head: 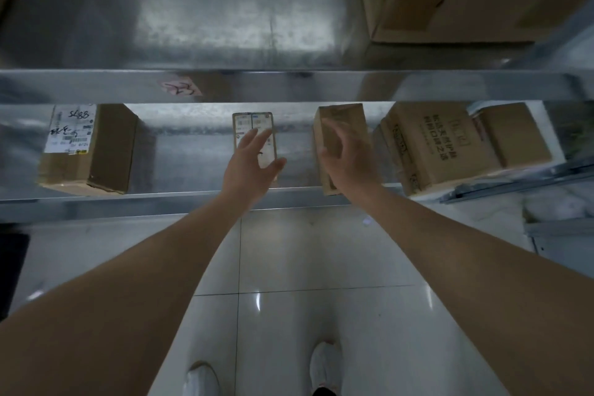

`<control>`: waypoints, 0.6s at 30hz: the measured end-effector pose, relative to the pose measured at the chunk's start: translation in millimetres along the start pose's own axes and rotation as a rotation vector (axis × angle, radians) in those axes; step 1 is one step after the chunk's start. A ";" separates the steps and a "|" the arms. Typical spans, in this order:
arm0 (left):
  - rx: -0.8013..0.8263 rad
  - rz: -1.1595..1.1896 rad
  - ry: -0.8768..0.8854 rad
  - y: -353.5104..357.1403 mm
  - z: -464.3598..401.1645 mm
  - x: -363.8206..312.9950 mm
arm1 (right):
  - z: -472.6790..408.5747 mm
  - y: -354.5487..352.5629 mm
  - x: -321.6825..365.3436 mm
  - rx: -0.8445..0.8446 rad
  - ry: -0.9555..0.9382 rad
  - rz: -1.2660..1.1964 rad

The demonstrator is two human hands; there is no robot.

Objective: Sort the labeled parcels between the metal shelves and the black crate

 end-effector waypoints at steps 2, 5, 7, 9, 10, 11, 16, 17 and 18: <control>0.026 -0.018 0.032 18.0 -1.4 -17.9 | 6.5 -18.6 -21.8 -0.004 0.048 0.023; 0.086 0.005 0.050 50.9 -4.5 -34.7 | 13.2 -33.1 -55.6 0.044 0.141 -0.001; 0.131 0.051 0.037 74.8 -5.4 -41.5 | 17.8 -36.8 -75.4 0.061 0.176 -0.051; 0.161 0.083 0.024 95.4 -7.9 -47.8 | 20.2 -36.8 -91.3 0.085 0.205 -0.120; 0.167 0.094 0.014 106.2 -10.4 -50.3 | 20.2 -36.7 -100.7 0.107 0.215 -0.155; 0.168 0.114 0.002 112.8 -12.3 -50.0 | 19.4 -34.9 -105.8 0.136 0.219 -0.184; 0.180 0.182 -0.005 131.2 -15.9 -44.4 | 17.1 -26.8 -116.1 0.268 0.182 -0.352; 0.176 0.186 -0.010 131.8 -16.3 -43.8 | 16.6 -26.9 -115.6 0.272 0.173 -0.363; 0.173 0.200 -0.018 132.1 -16.7 -43.4 | 16.5 -27.5 -115.2 0.272 0.167 -0.369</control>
Point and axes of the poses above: each hand's wrist, its own z-axis away from the middle knuckle, its own y-axis out of the palm, x = y × z, the point moved 3 cm from there along -z, towards the middle knuckle, and after that the axes turned 13 degrees about x, right-handed, at the moved point
